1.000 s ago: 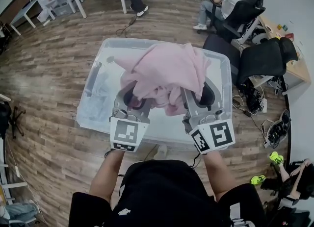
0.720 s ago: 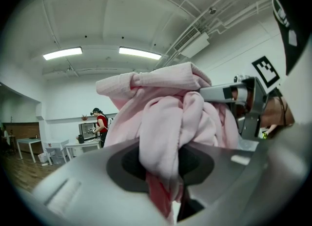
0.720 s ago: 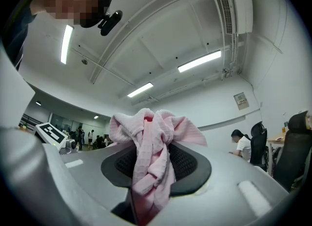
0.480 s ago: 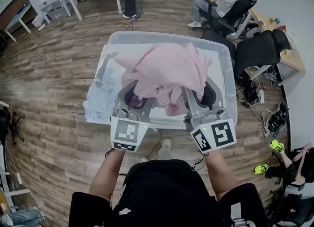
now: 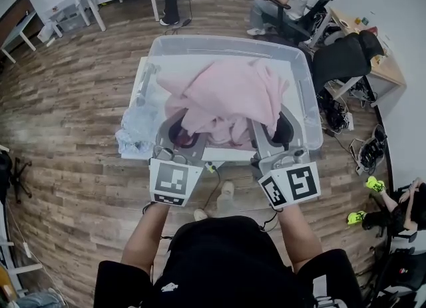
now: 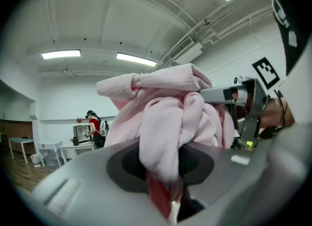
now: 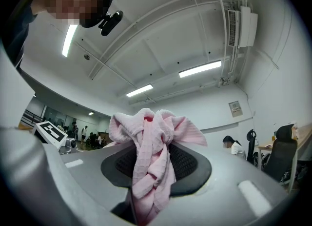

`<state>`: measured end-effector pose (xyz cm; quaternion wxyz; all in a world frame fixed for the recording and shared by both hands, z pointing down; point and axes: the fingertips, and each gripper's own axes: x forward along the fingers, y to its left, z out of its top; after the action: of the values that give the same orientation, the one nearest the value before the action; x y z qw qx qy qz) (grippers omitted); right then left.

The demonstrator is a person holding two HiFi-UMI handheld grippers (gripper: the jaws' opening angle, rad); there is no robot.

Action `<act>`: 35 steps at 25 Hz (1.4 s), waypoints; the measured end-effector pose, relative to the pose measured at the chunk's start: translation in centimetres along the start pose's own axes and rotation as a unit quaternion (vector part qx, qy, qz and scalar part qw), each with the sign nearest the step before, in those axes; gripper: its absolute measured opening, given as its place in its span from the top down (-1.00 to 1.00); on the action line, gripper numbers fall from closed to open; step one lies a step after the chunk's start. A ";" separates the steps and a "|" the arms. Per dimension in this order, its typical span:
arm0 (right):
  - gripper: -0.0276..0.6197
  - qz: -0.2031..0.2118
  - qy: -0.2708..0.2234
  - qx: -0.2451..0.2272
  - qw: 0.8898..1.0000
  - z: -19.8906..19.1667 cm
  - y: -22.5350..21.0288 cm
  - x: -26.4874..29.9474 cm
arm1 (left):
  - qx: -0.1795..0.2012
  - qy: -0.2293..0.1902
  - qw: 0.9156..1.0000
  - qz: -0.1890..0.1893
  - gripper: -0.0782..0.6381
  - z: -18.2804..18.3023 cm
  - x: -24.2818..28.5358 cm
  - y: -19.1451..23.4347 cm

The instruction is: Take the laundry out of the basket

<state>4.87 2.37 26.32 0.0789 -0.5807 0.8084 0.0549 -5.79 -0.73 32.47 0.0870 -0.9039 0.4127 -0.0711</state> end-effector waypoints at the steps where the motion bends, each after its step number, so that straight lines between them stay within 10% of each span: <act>1: 0.46 -0.001 -0.001 -0.001 1.000 0.1 0.3 -0.5 | 0.000 -0.002 1.000 0.000 0.41 0.0 -0.5 -0.2; 35: 0.46 0.014 -0.008 0.011 1.000 2.6 -1.6 -10.1 | 0.016 -0.006 0.999 0.031 0.41 3.6 -4.5 -9.1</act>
<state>9.69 11.71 25.71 0.0910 -0.5679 0.8164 0.0524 -1.36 8.91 30.67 0.1061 -0.8895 0.4389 -0.0697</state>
